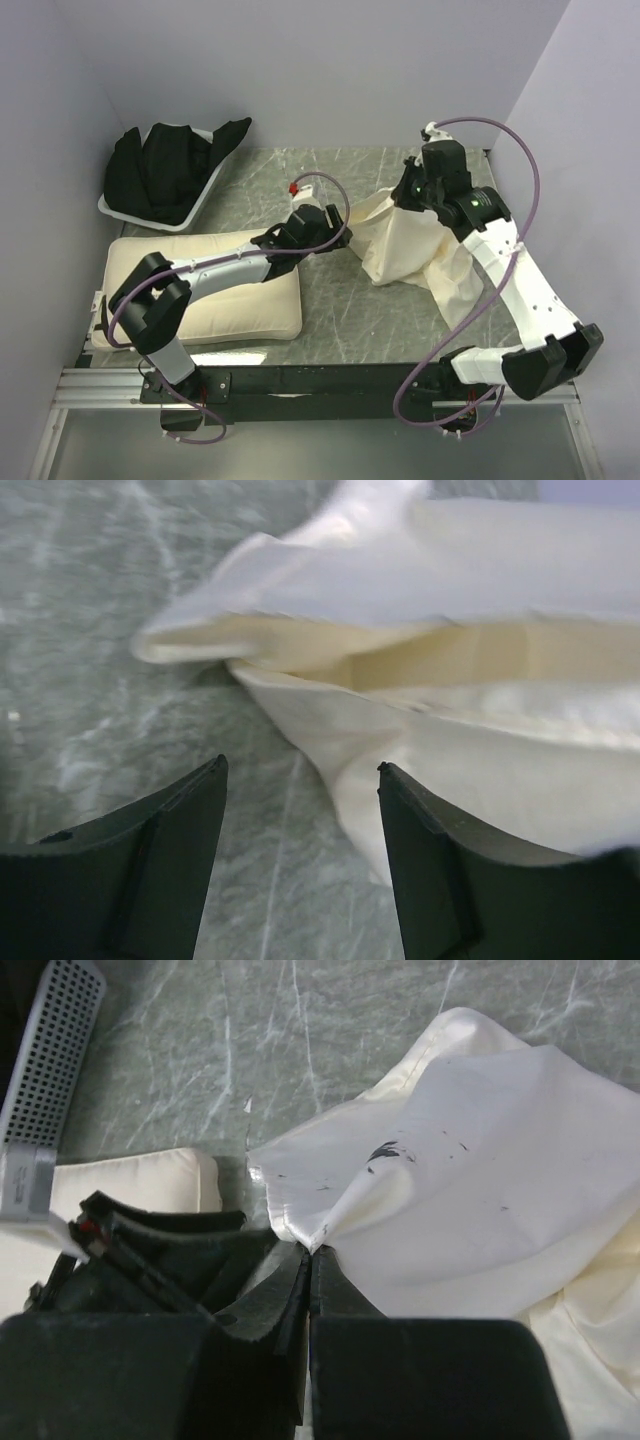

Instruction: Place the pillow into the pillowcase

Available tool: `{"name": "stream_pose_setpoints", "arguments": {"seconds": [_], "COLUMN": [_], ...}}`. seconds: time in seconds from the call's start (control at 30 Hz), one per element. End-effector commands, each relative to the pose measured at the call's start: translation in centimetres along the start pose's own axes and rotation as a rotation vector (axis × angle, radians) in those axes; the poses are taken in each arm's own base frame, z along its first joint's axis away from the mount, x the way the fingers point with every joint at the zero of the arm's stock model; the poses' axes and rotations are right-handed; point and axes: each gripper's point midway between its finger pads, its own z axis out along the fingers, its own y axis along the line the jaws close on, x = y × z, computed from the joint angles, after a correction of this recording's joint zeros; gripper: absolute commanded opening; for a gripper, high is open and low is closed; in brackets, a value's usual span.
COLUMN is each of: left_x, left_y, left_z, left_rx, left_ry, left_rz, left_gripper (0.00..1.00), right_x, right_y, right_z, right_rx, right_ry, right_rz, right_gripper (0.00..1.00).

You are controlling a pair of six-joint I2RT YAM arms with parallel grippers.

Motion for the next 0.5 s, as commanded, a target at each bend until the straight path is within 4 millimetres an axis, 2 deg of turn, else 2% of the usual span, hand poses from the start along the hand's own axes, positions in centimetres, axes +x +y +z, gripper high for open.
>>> {"name": "stream_pose_setpoints", "arguments": {"seconds": [0.0,0.13,0.37,0.43,0.47], "left_x": [-3.2,-4.5,-4.9,-4.7,-5.0], "left_y": [2.1,2.5,1.5,1.2,1.0], "left_z": [0.5,1.5,4.5,4.9,5.0], "left_rx": [-0.148,-0.153,-0.129,-0.119,-0.115], "left_ry": [-0.127,-0.148,-0.131,-0.119,-0.125], "left_rz": [-0.052,-0.066,-0.010,0.002,0.003], "left_gripper": [0.66,0.66,0.69,0.63,0.47], "right_x": [-1.1,-0.2,1.4,1.3,1.1], "right_y": [0.4,1.1,0.7,0.3,0.1], "right_z": [-3.9,-5.2,-6.3,-6.4,-6.4], "right_rx": [-0.058,-0.120,-0.143,-0.122,-0.111], "right_ry": [-0.089,-0.087,-0.087,-0.099,-0.105], "right_rz": [0.036,0.051,0.072,0.076,0.078], "right_gripper": [0.00,0.00,0.00,0.00,0.00]}}
